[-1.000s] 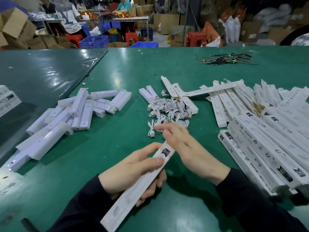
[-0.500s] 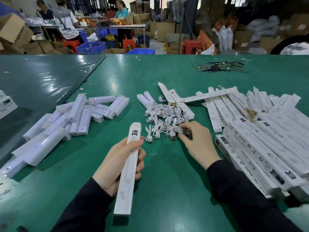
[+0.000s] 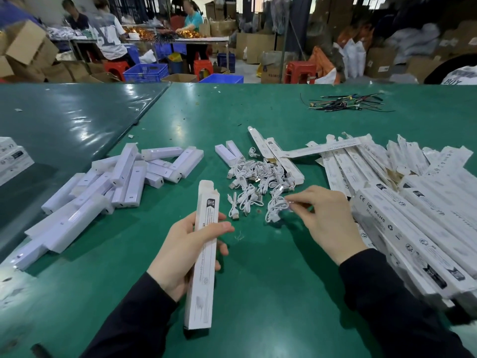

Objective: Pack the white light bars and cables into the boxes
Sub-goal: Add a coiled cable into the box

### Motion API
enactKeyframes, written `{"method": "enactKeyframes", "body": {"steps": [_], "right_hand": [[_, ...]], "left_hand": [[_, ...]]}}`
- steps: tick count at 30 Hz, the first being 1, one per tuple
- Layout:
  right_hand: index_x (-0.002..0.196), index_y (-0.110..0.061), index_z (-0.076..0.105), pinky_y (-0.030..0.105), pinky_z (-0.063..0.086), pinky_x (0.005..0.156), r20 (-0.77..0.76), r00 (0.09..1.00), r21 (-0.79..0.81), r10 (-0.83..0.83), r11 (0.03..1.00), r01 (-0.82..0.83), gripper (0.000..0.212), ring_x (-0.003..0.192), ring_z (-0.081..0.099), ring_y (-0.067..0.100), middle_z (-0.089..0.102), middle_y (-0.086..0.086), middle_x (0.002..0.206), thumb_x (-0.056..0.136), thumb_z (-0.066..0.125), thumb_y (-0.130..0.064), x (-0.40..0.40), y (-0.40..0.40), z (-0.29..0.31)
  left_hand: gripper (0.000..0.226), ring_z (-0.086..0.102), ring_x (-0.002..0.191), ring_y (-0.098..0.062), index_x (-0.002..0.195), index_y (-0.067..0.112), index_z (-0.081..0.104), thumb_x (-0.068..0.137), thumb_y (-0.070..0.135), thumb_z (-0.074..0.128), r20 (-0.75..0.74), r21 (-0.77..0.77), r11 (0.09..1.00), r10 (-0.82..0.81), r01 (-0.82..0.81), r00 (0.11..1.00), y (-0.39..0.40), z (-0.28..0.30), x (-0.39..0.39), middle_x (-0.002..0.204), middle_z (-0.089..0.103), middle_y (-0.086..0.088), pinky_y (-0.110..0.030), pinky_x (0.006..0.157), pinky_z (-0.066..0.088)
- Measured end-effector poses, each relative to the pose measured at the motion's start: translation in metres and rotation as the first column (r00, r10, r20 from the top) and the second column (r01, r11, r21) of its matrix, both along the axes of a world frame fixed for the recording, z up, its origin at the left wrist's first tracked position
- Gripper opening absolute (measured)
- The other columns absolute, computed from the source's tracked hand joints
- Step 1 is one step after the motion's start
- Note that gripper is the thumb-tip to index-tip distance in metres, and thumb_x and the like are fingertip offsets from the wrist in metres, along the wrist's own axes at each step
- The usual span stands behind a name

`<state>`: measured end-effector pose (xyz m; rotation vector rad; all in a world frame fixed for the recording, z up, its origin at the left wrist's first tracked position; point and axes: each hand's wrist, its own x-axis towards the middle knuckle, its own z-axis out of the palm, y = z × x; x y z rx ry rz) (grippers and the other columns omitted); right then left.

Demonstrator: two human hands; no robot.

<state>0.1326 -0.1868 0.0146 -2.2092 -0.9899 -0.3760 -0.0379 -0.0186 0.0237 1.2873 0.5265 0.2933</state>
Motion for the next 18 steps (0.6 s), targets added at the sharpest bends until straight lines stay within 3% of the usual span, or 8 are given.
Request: {"method": "enactKeyframes", "body": {"steps": [3, 6, 9, 14, 18], "right_hand": [[0.093, -0.018, 0.077, 0.004, 0.043, 0.066, -0.277, 0.961, 0.190, 0.009, 0.981, 0.046, 0.018, 0.064, 0.060, 0.001, 0.068, -0.008, 0.074, 0.079, 0.079, -0.008, 0.002, 0.000, 0.003], [0.085, -0.029, 0.073, 0.007, 0.048, 0.069, -0.398, 0.910, 0.431, 0.112, 0.899, 0.078, 0.028, 0.068, 0.065, 0.001, 0.072, -0.008, 0.075, 0.076, 0.080, -0.003, 0.001, -0.003, 0.013], [0.085, -0.024, 0.075, 0.013, 0.052, 0.072, -0.435, 0.840, 0.569, 0.324, 0.822, -0.023, 0.028, 0.070, 0.069, 0.009, 0.075, -0.003, 0.077, 0.072, 0.081, 0.000, -0.010, -0.004, 0.027], [0.085, -0.019, 0.078, 0.019, 0.056, 0.073, -0.494, 0.613, 0.584, 0.617, 0.757, -0.292, 0.027, 0.070, 0.071, 0.014, 0.075, 0.008, 0.078, 0.061, 0.080, -0.007, -0.033, -0.003, 0.041], [0.086, -0.009, 0.077, 0.021, 0.056, 0.072, -0.565, 0.498, 0.562, 0.658, 0.749, -0.353, 0.026, 0.069, 0.070, 0.016, 0.074, 0.011, 0.077, 0.061, 0.079, -0.003, -0.040, -0.001, 0.040]], "left_hand": [[0.047, 0.058, 0.050, -0.015, 0.101, 0.006, 0.062, 0.059, 0.023, 0.076, -0.007, 0.008, 1.000, 0.001, -0.001, 1.000, 0.000, 0.000, 0.000, 0.085, 0.074, -0.008, -0.023, 0.037, 0.043], [0.047, 0.058, 0.049, -0.015, 0.099, 0.006, 0.062, 0.059, 0.019, 0.082, -0.005, 0.010, 1.000, -0.004, 0.004, 1.000, 0.000, 0.000, 0.000, 0.084, 0.073, -0.009, -0.023, 0.037, 0.043], [0.044, 0.059, 0.051, -0.016, 0.096, 0.007, 0.064, 0.058, 0.015, 0.085, 0.002, 0.028, 1.000, 0.003, -0.003, 1.000, 0.000, -0.001, -0.001, 0.089, 0.072, -0.014, -0.023, 0.038, 0.044], [0.048, 0.062, 0.056, -0.015, 0.100, 0.006, 0.061, 0.061, 0.013, 0.087, 0.027, 0.027, 0.995, -0.101, 0.101, 0.994, 0.001, 0.003, -0.004, 0.096, 0.075, -0.009, -0.021, 0.038, 0.044], [0.040, 0.058, 0.048, -0.016, 0.102, 0.006, 0.060, 0.066, 0.009, 0.077, -0.011, 0.009, 0.954, -0.300, 0.300, 0.954, -0.001, 0.005, -0.007, 0.071, 0.070, -0.011, -0.020, 0.037, 0.043]]}}
